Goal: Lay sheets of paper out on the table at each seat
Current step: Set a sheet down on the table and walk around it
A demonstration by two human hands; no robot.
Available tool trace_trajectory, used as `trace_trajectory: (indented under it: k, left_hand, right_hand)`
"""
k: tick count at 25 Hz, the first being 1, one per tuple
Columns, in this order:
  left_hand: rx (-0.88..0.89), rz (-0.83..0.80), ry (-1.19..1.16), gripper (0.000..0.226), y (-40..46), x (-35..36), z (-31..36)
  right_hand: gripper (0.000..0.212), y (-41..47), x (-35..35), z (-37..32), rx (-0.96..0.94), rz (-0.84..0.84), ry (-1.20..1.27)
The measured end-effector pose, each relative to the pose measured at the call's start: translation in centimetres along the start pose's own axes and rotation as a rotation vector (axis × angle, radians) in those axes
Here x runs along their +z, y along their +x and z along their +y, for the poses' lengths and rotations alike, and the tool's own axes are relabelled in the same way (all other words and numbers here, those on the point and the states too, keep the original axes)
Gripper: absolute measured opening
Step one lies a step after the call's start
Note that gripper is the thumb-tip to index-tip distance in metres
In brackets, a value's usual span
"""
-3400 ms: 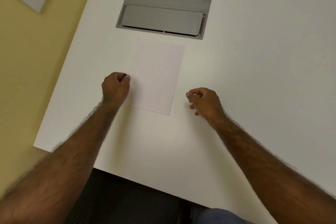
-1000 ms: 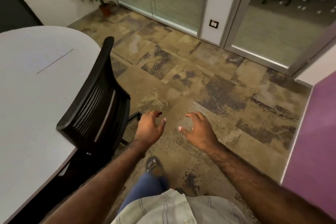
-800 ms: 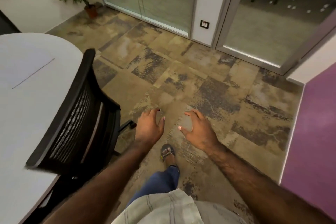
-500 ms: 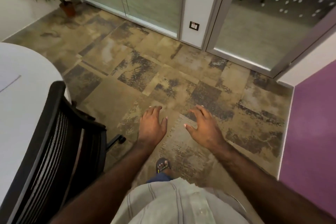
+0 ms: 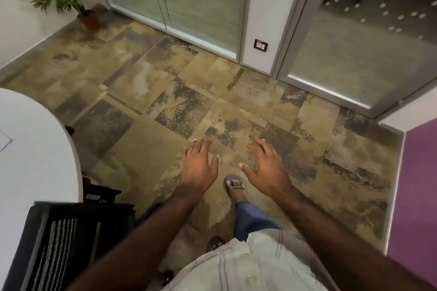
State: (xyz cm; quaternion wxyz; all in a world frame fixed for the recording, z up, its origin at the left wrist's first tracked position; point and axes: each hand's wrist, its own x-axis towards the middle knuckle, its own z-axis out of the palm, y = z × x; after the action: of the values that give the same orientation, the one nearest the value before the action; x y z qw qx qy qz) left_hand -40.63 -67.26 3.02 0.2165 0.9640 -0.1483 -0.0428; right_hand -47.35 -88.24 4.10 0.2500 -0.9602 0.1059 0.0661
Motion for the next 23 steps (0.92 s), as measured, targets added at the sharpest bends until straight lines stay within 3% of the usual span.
trace_trajectory:
  k: [12,23]
  left_hand:
    - [-0.154,0.035,0.161,0.055,20.8,-2.6,-1.6]
    - [-0.276,0.066,0.11,0.059,33.8,-4.7,-12.1]
  right_hand:
    - [0.076,25.7,-4.9,0.2,-0.186,-0.109,-0.105]
    - [0.081,44.5,-2.7,-11.1,-0.42,-0.113,-0.166]
